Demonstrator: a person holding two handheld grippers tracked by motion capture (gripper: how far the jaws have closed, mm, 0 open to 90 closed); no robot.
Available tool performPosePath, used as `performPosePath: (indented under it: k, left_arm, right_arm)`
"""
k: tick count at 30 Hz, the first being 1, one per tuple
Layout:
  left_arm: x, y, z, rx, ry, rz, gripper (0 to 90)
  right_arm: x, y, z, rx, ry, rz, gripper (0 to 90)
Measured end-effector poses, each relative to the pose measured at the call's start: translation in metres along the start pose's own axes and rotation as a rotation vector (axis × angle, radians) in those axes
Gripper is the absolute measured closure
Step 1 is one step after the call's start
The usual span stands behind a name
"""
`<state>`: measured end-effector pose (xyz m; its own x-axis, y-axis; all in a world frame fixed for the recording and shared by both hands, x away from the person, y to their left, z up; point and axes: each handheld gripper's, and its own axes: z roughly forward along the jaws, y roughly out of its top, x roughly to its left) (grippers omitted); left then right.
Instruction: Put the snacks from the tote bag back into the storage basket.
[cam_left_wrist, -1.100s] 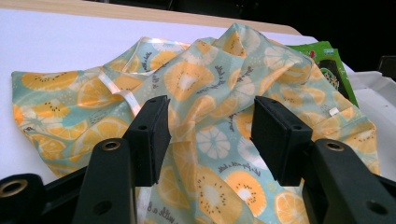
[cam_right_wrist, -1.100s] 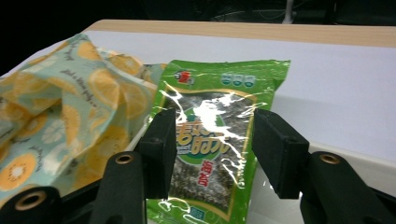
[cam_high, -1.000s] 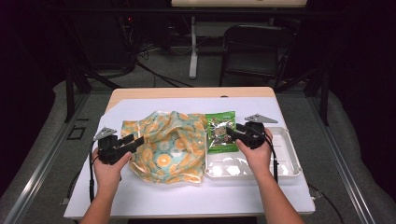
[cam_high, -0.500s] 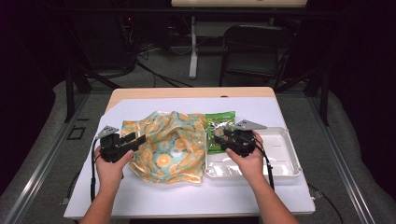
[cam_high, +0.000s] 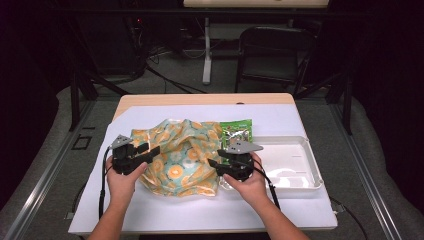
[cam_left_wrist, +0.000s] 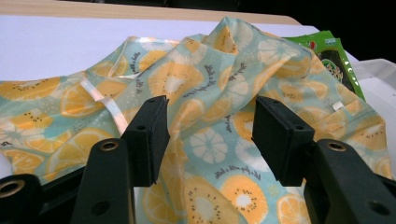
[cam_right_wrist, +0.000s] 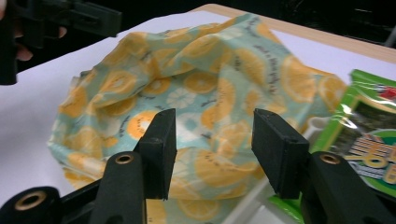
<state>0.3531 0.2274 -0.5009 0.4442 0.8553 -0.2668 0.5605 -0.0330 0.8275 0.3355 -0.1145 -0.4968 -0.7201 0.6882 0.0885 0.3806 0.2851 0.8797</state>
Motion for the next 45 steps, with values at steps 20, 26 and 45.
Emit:
performPosePath:
  k: [20, 26, 45]
  left_arm:
    - [-0.012, -0.005, 0.011, 0.046, -0.009, 0.061, 45.7]
    - [-0.013, -0.006, 0.012, 0.053, -0.009, 0.067, 45.5]
    - [-0.012, -0.006, 0.012, 0.053, -0.005, 0.064, 45.1]
  right_arm:
    - [0.022, -0.008, 0.016, 0.055, 0.058, -0.060, 52.4]
    - [0.023, -0.010, 0.018, 0.062, 0.055, -0.063, 52.4]
    - [0.023, -0.011, 0.019, 0.056, 0.056, -0.055, 50.9]
